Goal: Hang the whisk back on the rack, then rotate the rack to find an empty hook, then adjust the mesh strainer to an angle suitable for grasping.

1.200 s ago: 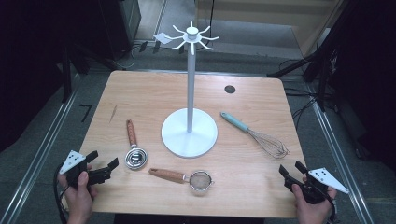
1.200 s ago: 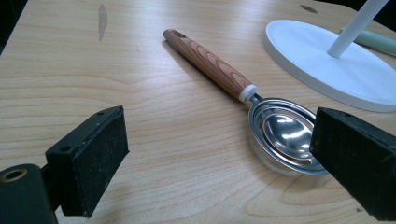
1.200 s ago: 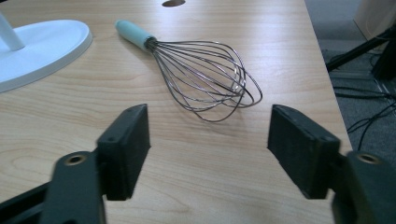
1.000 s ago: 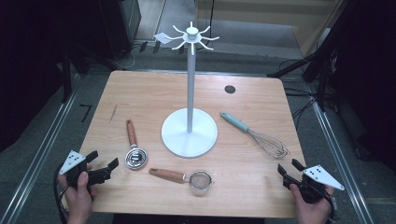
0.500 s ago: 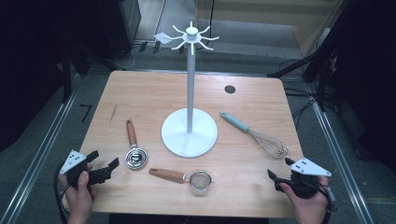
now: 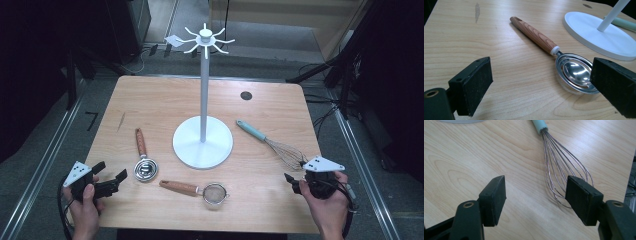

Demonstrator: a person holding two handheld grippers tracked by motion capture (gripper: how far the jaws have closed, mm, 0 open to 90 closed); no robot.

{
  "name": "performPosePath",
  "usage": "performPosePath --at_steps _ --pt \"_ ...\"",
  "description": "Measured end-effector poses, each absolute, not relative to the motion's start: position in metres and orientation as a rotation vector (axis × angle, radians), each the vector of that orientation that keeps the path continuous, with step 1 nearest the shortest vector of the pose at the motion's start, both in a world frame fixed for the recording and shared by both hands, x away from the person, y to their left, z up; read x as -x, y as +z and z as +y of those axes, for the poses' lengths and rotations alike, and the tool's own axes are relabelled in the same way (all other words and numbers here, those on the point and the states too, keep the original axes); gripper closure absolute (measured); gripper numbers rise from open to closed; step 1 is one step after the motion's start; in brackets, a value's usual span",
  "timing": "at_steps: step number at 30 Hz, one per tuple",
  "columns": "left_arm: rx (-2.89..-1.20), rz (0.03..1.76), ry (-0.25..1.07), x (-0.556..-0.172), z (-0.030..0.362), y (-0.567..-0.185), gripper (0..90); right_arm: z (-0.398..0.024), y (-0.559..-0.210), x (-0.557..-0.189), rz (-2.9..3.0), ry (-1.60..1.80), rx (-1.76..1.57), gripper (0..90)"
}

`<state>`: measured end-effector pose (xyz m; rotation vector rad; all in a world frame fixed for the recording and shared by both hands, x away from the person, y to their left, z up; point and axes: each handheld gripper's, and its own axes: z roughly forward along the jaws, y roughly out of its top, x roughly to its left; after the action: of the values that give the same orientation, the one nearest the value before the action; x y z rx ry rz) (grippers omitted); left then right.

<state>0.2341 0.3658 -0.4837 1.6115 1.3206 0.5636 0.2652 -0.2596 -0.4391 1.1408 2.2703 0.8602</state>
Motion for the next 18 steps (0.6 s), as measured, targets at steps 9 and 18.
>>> performPosePath --at_steps 9,18 --pt "-1.614 1.318 0.562 -0.234 0.366 -0.484 5.0 -0.243 -0.435 -0.285 2.342 0.786 -1.088 35.2" --pt "-1.616 1.317 0.558 -0.235 0.366 -0.484 5.0 -0.225 -0.425 -0.303 2.382 0.701 -0.99 43.1"
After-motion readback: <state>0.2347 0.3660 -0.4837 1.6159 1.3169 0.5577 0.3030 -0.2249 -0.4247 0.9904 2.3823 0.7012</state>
